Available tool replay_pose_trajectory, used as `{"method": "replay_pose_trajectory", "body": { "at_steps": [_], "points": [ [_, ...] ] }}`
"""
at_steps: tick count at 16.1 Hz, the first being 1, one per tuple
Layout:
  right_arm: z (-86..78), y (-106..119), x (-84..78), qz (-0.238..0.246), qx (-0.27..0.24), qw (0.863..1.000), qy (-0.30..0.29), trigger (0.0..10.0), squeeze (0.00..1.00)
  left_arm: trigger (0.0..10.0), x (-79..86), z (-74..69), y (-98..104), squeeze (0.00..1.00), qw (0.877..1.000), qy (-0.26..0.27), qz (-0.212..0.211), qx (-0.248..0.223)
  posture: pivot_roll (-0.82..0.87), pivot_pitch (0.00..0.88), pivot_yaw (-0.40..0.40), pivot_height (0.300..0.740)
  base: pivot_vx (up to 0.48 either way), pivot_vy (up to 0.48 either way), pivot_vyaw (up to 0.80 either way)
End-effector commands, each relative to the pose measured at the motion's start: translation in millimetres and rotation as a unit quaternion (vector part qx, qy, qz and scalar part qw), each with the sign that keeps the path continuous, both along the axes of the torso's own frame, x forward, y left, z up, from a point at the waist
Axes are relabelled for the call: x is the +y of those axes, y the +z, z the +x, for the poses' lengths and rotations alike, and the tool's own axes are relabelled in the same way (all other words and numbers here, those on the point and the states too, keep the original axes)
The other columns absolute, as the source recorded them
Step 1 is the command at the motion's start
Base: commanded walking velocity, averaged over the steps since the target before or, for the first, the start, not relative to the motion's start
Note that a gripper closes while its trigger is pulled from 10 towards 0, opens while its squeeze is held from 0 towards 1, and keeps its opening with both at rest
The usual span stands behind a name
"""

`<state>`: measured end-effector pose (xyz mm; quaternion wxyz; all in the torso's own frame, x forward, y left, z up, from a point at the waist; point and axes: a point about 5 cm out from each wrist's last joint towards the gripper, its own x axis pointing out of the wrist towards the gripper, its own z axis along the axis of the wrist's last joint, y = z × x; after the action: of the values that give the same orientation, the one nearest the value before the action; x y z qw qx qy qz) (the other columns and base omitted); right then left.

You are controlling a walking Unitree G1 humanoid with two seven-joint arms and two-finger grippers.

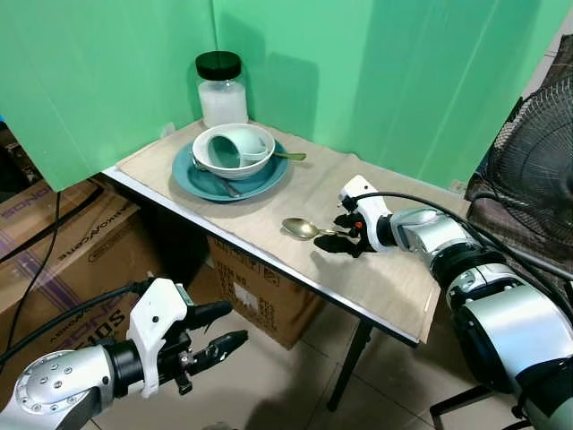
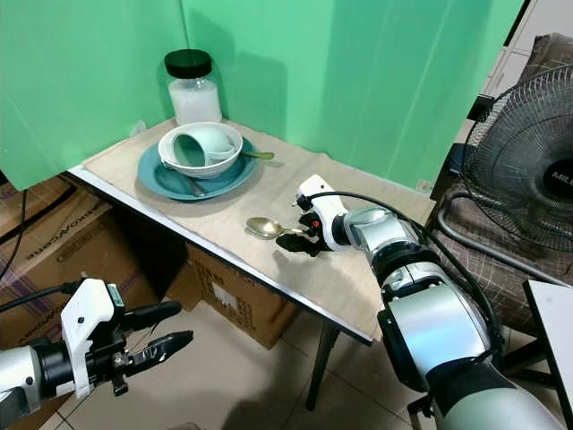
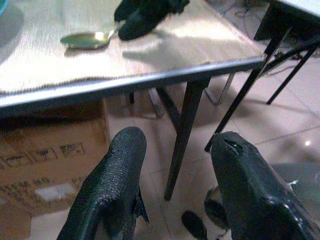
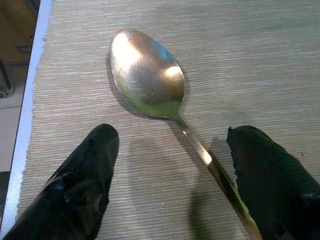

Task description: Setting the table

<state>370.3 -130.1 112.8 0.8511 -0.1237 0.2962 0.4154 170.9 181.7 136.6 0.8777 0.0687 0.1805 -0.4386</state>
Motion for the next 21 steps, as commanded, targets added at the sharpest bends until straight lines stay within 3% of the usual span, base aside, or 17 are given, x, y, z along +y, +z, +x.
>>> {"method": "replay_pose_trajectory", "body": {
  "at_steps": [1,3,5,7,9,11,12,13,15,16,21],
  "points": [
    [2.0,4,0.5,-0.004,-0.003,1.000,0.001,1.1,0.00,10.0,-0.6,-0.8,-1,0.00,1.000,-0.006,0.006,0.000,-0.02,0.000,-0.033,0.740,0.000,0.000,0.00],
    [0.9,2,0.5,-0.008,0.000,1.000,0.004,0.9,0.00,10.0,0.0,-0.2,-2,0.00,1.000,-0.005,0.008,0.000,-0.02,0.000,-0.037,0.740,0.000,0.000,0.00],
    [0.7,1,0.1,-0.013,0.001,1.000,0.004,1.5,0.00,10.0,-0.1,0.2,-3,0.00,1.000,-0.006,0.009,0.001,-0.02,0.000,-0.037,0.740,0.000,0.000,0.00],
    [-0.3,-2,-0.4,-0.018,0.005,1.000,-0.002,3.6,0.00,10.0,0.1,0.4,-5,0.00,1.000,-0.007,0.011,0.003,-0.02,0.000,-0.036,0.740,0.000,0.000,0.00],
    [-1.5,-5,-1.2,-0.023,0.010,1.000,-0.007,4.9,0.00,10.0,0.3,0.3,-6,0.00,1.000,-0.009,0.013,0.005,-0.02,0.000,-0.035,0.740,0.000,0.000,0.00],
    [-2.6,-8,-2.5,-0.028,0.012,0.999,-0.012,7.7,0.00,10.0,0.4,0.3,-8,0.00,1.000,-0.012,0.015,0.008,-0.02,0.000,-0.035,0.740,0.000,0.000,0.00],
    [-3.4,-10,-3.0,-0.030,0.014,0.999,-0.012,7.8,0.00,10.0,0.6,0.2,-9,0.00,1.000,-0.014,0.016,0.009,-0.03,0.000,-0.037,0.740,0.000,0.000,0.00],
    [-3.6,-10,-3.2,-0.031,0.015,0.999,-0.012,7.7,0.00,10.0,0.6,0.4,-9,0.00,1.000,-0.014,0.016,0.009,-0.03,0.000,-0.037,0.740,0.000,0.000,0.00],
    [-4.0,-11,-2.4,-0.031,0.017,0.999,-0.011,2.2,0.00,10.0,1.7,0.1,-11,0.00,1.000,-0.015,0.019,0.011,-0.02,0.000,-0.035,0.740,0.000,0.000,0.00],
    [-3.8,-10,-2.0,-0.030,0.016,0.999,-0.011,0.4,0.00,10.0,1.7,0.5,-11,0.00,1.000,-0.016,0.020,0.011,-0.02,0.000,-0.035,0.740,0.000,0.000,0.00],
    [-2.5,-7,1.2,-0.016,0.009,1.000,-0.003,0.0,0.00,10.0,3.6,3.7,-12,0.00,1.000,-0.015,0.022,0.004,-0.02,0.000,-0.033,0.740,0.000,0.000,0.00]
  ]
}}
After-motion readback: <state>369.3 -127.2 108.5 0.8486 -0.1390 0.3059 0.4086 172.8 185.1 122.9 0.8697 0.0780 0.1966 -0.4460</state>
